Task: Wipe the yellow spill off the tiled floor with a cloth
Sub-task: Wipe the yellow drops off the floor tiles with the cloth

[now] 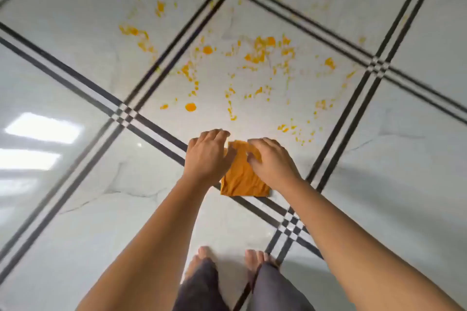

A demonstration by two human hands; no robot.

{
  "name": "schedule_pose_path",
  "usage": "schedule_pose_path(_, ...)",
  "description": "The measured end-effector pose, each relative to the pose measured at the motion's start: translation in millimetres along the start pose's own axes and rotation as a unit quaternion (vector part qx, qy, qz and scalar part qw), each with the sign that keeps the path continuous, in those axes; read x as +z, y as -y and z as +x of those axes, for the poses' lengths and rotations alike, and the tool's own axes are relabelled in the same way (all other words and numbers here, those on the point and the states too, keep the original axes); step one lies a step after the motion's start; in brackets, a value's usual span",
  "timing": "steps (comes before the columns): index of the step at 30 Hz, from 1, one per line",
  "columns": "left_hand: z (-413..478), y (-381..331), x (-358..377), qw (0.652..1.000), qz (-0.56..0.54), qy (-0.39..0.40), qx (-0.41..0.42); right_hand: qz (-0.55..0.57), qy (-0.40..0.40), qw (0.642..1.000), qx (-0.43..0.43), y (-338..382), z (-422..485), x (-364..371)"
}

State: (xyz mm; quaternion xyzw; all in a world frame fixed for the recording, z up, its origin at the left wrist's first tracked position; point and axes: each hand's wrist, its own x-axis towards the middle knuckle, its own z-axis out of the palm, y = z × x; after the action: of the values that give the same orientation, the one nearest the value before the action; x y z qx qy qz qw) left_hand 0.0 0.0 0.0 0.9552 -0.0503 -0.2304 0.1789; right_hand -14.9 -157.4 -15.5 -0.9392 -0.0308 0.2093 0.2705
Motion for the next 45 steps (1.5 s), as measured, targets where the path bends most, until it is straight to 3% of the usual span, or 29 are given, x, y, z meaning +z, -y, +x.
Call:
schedule_pose_path(5, 46, 53, 97, 0.999, 0.011, 0.029, -0.022, -0.063, 0.016, 0.997, 0.035, -57, 39, 91)
schedule_pose_path(12, 67, 80, 148, 0.997, -0.028, -0.069, -0.015, -0.121, -0.077, 0.989, 0.035, -91, 64, 124)
schedule_pose_path(19, 78, 77, 144, 0.997, -0.021, -0.076, -0.003, -0.182, -0.008, 0.983, 0.016, -85, 89, 107)
schedule_pose_path(21, 90, 74, 138, 0.995, -0.027, -0.093, -0.001, -0.186, -0.039, 0.981, 0.029, -84, 102, 98)
schedule_pose_path(25, 113, 71, 130, 0.992, -0.024, -0.127, -0.004, -0.137, -0.180, 0.974, 0.032, -81, 124, 95)
schedule_pose_path(28, 114, 78, 139, 0.989, -0.023, -0.138, -0.040, -0.113, -0.120, 0.985, 0.047, -74, 112, 126)
schedule_pose_path(31, 105, 95, 155, 0.987, -0.016, -0.142, -0.079, -0.187, -0.098, 0.977, 0.032, -82, 94, 156)
schedule_pose_path(34, 107, 114, 157, 0.983, -0.003, -0.155, -0.096, -0.227, -0.145, 0.963, 0.017, -89, 140, 153)
schedule_pose_path(37, 120, 127, 150, 0.978, -0.004, -0.184, -0.101, -0.197, -0.181, 0.962, 0.052, -69, 198, 137)
schedule_pose_path(42, 137, 142, 137, 0.968, -0.017, -0.209, -0.135, -0.260, -0.136, 0.948, -0.127, -71, 157, 156)
schedule_pose_path(43, 139, 146, 136, 0.968, -0.016, -0.211, -0.135, -0.271, -0.139, 0.942, -0.139, -73, 165, 154)
schedule_pose_path(45, 140, 153, 132, 0.969, -0.010, -0.212, -0.129, -0.253, -0.167, 0.950, -0.069, -61, 203, 145)
